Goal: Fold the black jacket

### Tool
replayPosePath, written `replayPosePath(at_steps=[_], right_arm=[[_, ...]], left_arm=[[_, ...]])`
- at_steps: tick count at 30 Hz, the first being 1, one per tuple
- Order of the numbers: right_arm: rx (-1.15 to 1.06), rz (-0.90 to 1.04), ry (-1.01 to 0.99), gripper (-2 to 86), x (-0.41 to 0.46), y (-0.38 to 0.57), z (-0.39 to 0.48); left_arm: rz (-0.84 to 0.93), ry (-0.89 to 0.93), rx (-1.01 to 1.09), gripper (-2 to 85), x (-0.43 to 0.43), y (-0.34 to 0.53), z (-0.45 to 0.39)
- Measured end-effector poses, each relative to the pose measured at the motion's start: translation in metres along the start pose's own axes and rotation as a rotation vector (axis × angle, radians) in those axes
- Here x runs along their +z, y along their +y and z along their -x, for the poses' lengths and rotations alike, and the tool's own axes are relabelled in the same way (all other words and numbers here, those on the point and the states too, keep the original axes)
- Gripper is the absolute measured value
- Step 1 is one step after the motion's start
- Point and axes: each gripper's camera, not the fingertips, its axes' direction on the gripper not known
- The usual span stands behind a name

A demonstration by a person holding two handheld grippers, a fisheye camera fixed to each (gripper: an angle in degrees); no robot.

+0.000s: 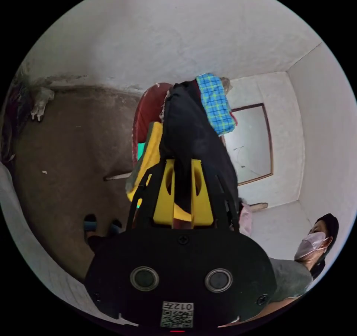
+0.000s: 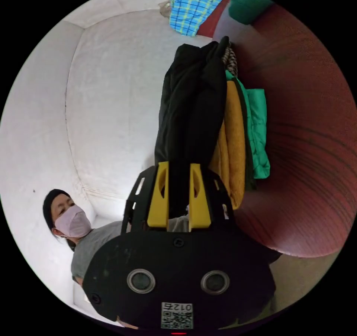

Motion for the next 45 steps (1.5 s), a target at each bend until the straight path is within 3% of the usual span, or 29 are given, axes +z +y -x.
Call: replayPosePath(at_steps=[5, 10, 13, 19, 25, 30, 35, 37, 38, 42, 45], right_arm=[[-0.109, -0.024, -0.046, 2.7, -0.011, 0.01, 0.005], [0.022, -0.01, -0.066, 2.2, -0.015, 0.03, -0.069], [0.01, -0.024, -0.086, 3.0, -0.024, 0.043, -0.072], [-0.048, -0.008, 0.033, 7.4, -0.051, 0.053, -0.033], [-0.121, -0.191, 0.265, 12.3, -0.099, 0.056, 0.016], [-0.175, -0.196, 0.297, 13.4, -0.101, 0.022, 0.047], [-0.185, -0.093, 0.389, 13.4, -0.075, -0.017, 0.067], [-0.201, -0.034, 0.365, 11.1, -0.068, -0.022, 0.069], [-0.232, -0.027, 0.371, 5.9, -0.069, -0.019, 0.075], [-0.359, -0.157, 0.314, 0.5, -0.108, 0.012, 0.111], [-0.302, -0.232, 0.358, -0.4, -0.139, 0.027, 0.104]], left_arm=[[-0.089, -0.05, 0.207, 5.9, -0.037, -0.011, -0.068], [0.014, -0.053, -0.038, 5.6, -0.016, 0.017, 0.036], [-0.062, 0.097, -0.119, 5.6, -0.008, 0.043, 0.08], [-0.091, 0.057, -0.013, 6.3, -0.019, 0.043, 0.065], [-0.225, -0.042, 0.032, 8.8, -0.058, 0.024, 0.057], [-0.078, -0.099, 0.18, 11.1, -0.005, -0.03, 0.012], [0.097, -0.172, 0.197, 11.4, 0.07, -0.067, 0.0], [0.139, -0.178, 0.187, 10.1, 0.094, -0.074, 0.0], [0.17, -0.172, 0.193, 7.7, 0.11, -0.077, -0.001], [0.162, -0.143, 0.354, 1.1, 0.143, -0.074, -0.041], [0.144, -0.187, 0.425, 0.2, 0.164, -0.071, -0.062]])
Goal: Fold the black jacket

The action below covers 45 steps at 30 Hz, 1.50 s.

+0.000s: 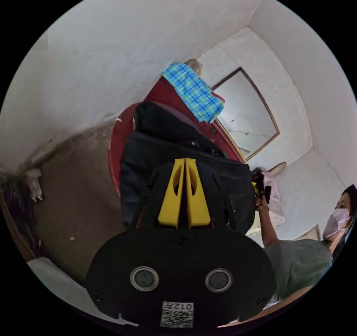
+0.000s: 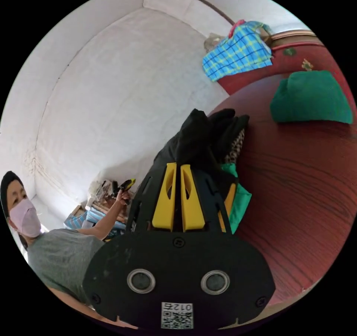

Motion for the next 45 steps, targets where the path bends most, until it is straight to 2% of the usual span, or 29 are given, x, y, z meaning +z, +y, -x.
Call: replayPosePath(at_steps=[2, 5, 10, 13, 15, 17, 19, 22, 25, 26, 27, 29, 32, 37, 42, 45], right_arm=[[0.156, 0.024, -0.04, -0.4, 0.006, 0.016, -0.041], [0.269, 0.003, -0.145, 0.0, 0.009, 0.042, -0.068], [0.278, 0.008, -0.178, 1.3, -0.016, 0.05, -0.058], [0.179, 0.033, -0.042, 3.9, -0.045, 0.04, -0.017], [0.055, 0.024, 0.096, 5.5, -0.064, 0.03, 0.025], [-0.163, 0.047, 0.313, 7.1, -0.073, 0.018, 0.094], [-0.309, 0.043, 0.405, 9.6, -0.068, 0.015, 0.145], [-0.511, 0.105, 0.406, 11.6, -0.037, 0.022, 0.212], [-0.656, 0.293, 0.514, 12.3, 0.017, 0.041, 0.238], [-0.696, 0.387, 0.576, 12.4, 0.037, 0.052, 0.229], [-0.694, 0.396, 0.568, 12.4, 0.04, 0.056, 0.223], [-0.573, 0.367, 0.435, 12.2, 0.024, 0.057, 0.192], [-0.513, 0.349, 0.341, 11.9, 0.001, 0.06, 0.178], [-0.542, 0.309, 0.372, 11.9, -0.024, 0.074, 0.195], [-0.574, 0.287, 0.394, 12.0, -0.052, 0.081, 0.216], [-0.665, 0.278, 0.472, 11.9, -0.065, 0.09, 0.245]], left_arm=[[0.058, -0.041, -0.018, 0.0, 0.021, 0.0, 0.0], [0.068, -0.065, -0.065, -0.1, 0.037, 0.012, 0.005], [-0.048, 0.026, -0.065, 0.3, 0.009, 0.033, -0.004], [-0.102, -0.059, 0.084, 0.6, -0.005, 0.046, -0.052], [-0.109, -0.204, 0.25, 0.7, 0.005, 0.059, -0.105], [-0.097, -0.315, 0.36, 0.7, 0.026, 0.07, -0.142], [-0.07, -0.398, 0.441, 0.8, 0.056, 0.079, -0.172], [0.012, -0.419, 0.547, 0.9, 0.116, 0.089, -0.205], [0.132, -0.43, 0.56, 1.1, 0.173, 0.091, -0.217], [0.239, -0.465, 0.563, 1.2, 0.2, 0.092, -0.214], [0.311, -0.476, 0.553, 1.3, 0.221, 0.095, -0.207], [0.311, -0.457, 0.534, 1.4, 0.235, 0.1, -0.197], [0.33, -0.466, 0.551, 1.5, 0.251, 0.107, -0.196], [0.318, -0.613, 0.677, 1.5, 0.274, 0.131, -0.213], [0.314, -0.566, 0.642, 1.6, 0.269, 0.132, -0.203], [0.301, -0.582, 0.658, 1.5, 0.266, 0.135, -0.203]])
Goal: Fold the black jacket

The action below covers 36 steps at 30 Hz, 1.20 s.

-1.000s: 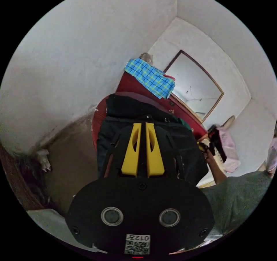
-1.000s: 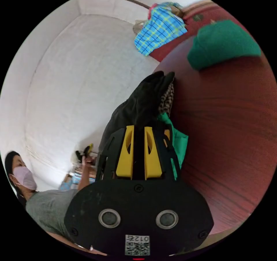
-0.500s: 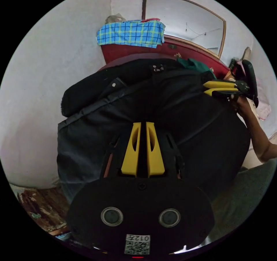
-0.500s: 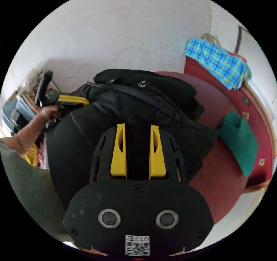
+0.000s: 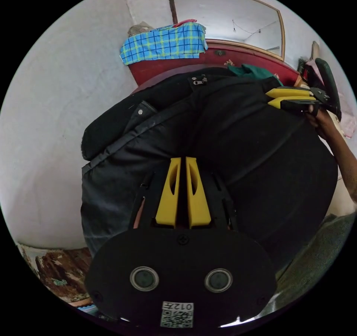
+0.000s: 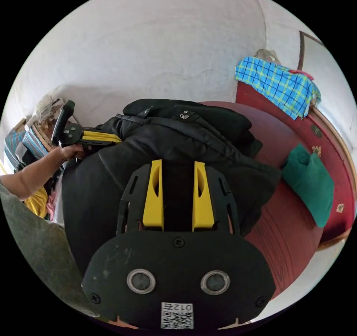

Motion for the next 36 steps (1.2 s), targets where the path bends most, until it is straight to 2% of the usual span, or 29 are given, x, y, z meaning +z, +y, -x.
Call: replayPosePath(at_steps=[4, 6, 9, 13, 16, 18, 23, 28, 32, 36], right_arm=[[-0.022, 0.017, 0.058, 10.8, -0.034, -0.004, 0.016], [0.011, 0.019, 0.023, 10.3, -0.06, -0.009, 0.019], [0.024, -0.082, -0.081, 10.6, -0.111, -0.024, 0.041], [0.04, -0.067, 0.064, 15.8, -0.124, -0.052, 0.092], [0.073, 0.029, 0.124, 19.1, -0.089, -0.053, 0.103], [0.08, 0.15, 0.168, 19.3, -0.053, -0.041, 0.099], [-0.016, 0.052, 0.3, 18.5, -0.047, -0.01, 0.118], [0.036, 0.075, 0.215, 18.6, -0.061, -0.013, 0.097], [0.005, 0.087, 0.26, 18.4, -0.072, -0.014, 0.101], [0.05, 0.074, 0.242, 16.0, -0.106, -0.013, 0.089]], left_arm=[[-0.003, -0.053, 0.015, 1.4, -0.011, 0.004, -0.001], [-0.027, -0.048, -0.028, 1.4, -0.032, 0.011, 0.008], [-0.124, -0.036, -0.144, 1.4, -0.07, 0.018, 0.022], [-0.211, 0.055, -0.305, 1.5, -0.094, 0.017, 0.026], [-0.177, 0.091, -0.382, 1.6, -0.073, 0.015, 0.018], [-0.038, 0.056, -0.38, 1.8, -0.032, 0.013, 0.01], [-0.024, 0.111, -0.425, 1.9, -0.013, 0.02, 0.025], [-0.008, 0.087, -0.403, 1.8, -0.018, 0.013, 0.027], [0.008, 0.031, -0.365, 1.6, -0.027, 0.005, 0.023], [0.002, 0.086, -0.37, 1.2, -0.043, 0.002, 0.036]])
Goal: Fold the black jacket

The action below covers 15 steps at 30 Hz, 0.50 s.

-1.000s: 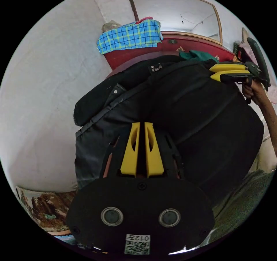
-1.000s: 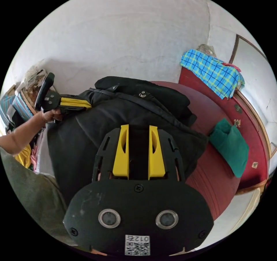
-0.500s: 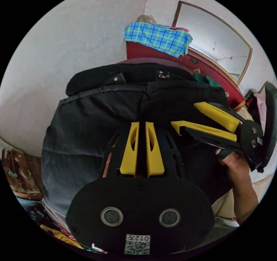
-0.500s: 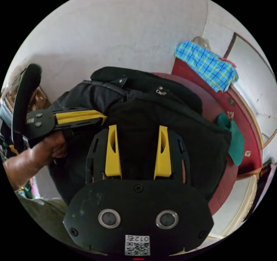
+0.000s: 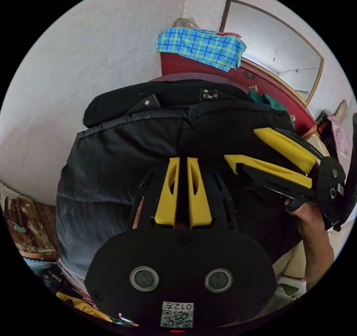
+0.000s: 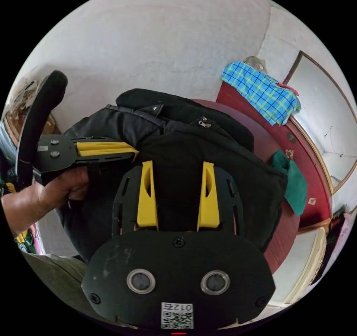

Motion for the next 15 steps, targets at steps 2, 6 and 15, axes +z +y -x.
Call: replayPosePath(at_steps=[2, 6, 15], right_arm=[[0.113, -0.054, -0.067, 13.6, -0.042, 0.015, -0.03], [0.222, -0.111, -0.074, 13.8, -0.088, 0.056, -0.062], [0.349, -0.116, -0.14, 15.8, -0.052, 0.123, -0.106]], left_arm=[[0.014, 0.037, -0.006, 0.9, -0.019, -0.002, 0.009], [-0.125, 0.056, 0.018, 0.5, -0.096, 0.027, 0.031], [-0.161, 0.072, -0.127, -0.1, -0.081, 0.085, 0.118]])
